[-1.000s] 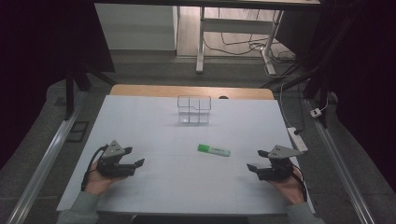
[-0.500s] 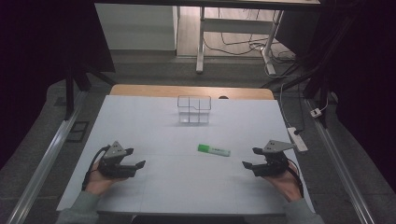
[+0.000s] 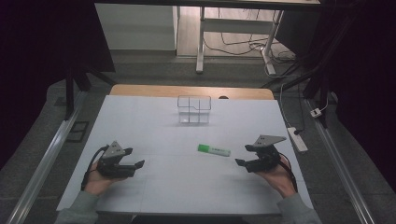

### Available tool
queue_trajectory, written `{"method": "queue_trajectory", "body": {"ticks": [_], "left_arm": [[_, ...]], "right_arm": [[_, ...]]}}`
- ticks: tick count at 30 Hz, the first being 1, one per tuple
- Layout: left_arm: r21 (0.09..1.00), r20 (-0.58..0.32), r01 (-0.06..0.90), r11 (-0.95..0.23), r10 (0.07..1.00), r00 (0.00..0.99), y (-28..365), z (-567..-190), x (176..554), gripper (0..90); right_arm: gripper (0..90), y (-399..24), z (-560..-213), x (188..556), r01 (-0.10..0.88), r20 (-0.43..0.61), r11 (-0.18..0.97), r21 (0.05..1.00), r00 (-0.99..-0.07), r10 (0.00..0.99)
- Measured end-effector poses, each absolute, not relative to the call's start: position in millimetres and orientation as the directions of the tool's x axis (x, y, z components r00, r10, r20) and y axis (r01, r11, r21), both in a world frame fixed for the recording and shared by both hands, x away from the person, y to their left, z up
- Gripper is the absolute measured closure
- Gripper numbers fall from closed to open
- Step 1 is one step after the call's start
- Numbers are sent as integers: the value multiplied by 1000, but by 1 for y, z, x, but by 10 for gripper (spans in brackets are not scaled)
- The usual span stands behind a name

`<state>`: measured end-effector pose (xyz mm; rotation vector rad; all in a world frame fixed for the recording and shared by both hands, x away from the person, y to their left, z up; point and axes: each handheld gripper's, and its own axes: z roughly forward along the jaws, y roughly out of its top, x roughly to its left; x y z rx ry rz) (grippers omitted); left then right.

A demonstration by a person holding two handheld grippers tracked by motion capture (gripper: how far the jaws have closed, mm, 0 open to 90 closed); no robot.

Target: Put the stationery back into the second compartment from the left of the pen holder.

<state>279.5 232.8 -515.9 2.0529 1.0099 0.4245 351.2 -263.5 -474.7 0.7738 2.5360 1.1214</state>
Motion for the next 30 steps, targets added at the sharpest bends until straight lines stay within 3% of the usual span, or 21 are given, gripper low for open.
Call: {"method": "queue_trajectory", "body": {"ticks": [30], "left_arm": [[754, -25, 521, -400, 775, 632, 227, -519, 278, 279]], "right_arm": [[267, -181, -471, 390, 295, -41, 707, 642, -909, 416]]}}
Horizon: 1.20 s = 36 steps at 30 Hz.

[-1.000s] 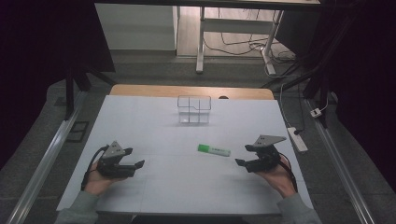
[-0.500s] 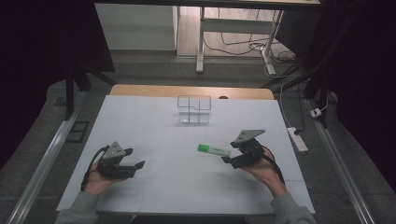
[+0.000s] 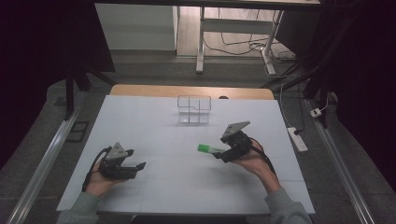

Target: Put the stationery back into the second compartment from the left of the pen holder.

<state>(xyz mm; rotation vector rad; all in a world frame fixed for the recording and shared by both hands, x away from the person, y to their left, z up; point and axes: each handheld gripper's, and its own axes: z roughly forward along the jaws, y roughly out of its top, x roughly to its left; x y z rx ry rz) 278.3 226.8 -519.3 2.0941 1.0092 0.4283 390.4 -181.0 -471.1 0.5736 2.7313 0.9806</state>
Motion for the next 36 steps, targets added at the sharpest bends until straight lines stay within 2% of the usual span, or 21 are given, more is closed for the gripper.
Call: {"method": "queue_trajectory", "body": {"ticks": [9, 25, 36], "left_arm": [[750, -23, 523, -405, 775, 632, 226, -520, 279, 278], [742, -23, 529, -411, 774, 633, 225, -523, 279, 275], [741, -20, 527, -417, 771, 637, 225, -524, 279, 272]], "right_arm": [[255, -158, -482, 404, 268, -50, 762, 590, -929, 366], [271, -132, -497, 425, 270, -25, 803, 532, -942, 334], [381, -119, -511, 433, 250, -27, 846, 471, -954, 297]]}}
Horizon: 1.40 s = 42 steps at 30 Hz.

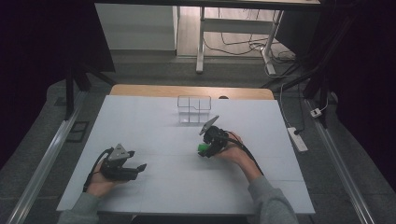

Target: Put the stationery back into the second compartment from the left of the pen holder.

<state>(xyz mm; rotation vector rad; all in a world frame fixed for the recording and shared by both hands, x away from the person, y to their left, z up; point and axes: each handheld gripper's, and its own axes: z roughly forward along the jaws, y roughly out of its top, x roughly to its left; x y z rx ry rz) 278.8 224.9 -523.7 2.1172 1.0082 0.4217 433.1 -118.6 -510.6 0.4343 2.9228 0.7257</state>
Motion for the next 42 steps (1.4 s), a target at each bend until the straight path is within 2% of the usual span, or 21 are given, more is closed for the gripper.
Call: {"method": "queue_trajectory", "body": {"ticks": [16, 24, 31, 42], "left_arm": [[738, -21, 530, -417, 771, 636, 224, -526, 277, 266], [743, -23, 527, -411, 772, 635, 225, -525, 277, 269], [745, -25, 529, -407, 774, 632, 226, -525, 277, 270], [747, -28, 528, -403, 775, 631, 227, -525, 277, 272]], "right_arm": [[659, -122, -509, 433, 222, -33, 849, 479, -962, 271], [665, -123, -508, 431, 227, -39, 837, 498, -958, 283], [665, -136, -486, 429, 246, -24, 760, 602, -945, 325], [665, -146, -461, 423, 235, -39, 675, 699, -930, 365]]}}
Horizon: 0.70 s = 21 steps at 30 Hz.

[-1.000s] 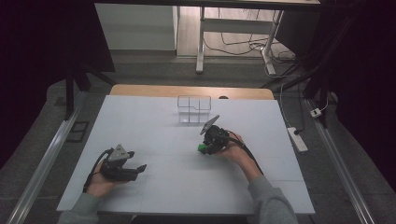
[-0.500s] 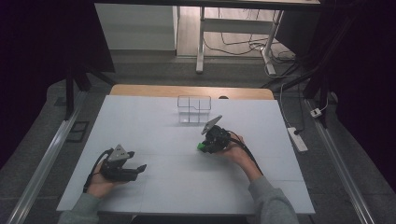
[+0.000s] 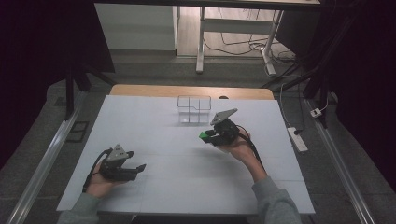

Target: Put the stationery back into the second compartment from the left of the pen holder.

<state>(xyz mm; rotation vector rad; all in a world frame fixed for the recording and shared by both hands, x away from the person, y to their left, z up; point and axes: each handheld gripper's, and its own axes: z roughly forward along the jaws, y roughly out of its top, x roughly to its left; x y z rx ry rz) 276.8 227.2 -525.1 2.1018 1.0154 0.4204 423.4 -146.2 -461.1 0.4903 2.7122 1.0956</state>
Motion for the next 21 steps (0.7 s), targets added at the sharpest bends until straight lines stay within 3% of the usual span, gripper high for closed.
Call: {"method": "queue_trajectory", "body": {"ticks": [21], "left_arm": [[751, -27, 531, -393, 785, 619, 229, -525, 278, 273]], "right_arm": [[664, -162, -424, 414, 210, -15, 469, 858, -902, 431]]}}
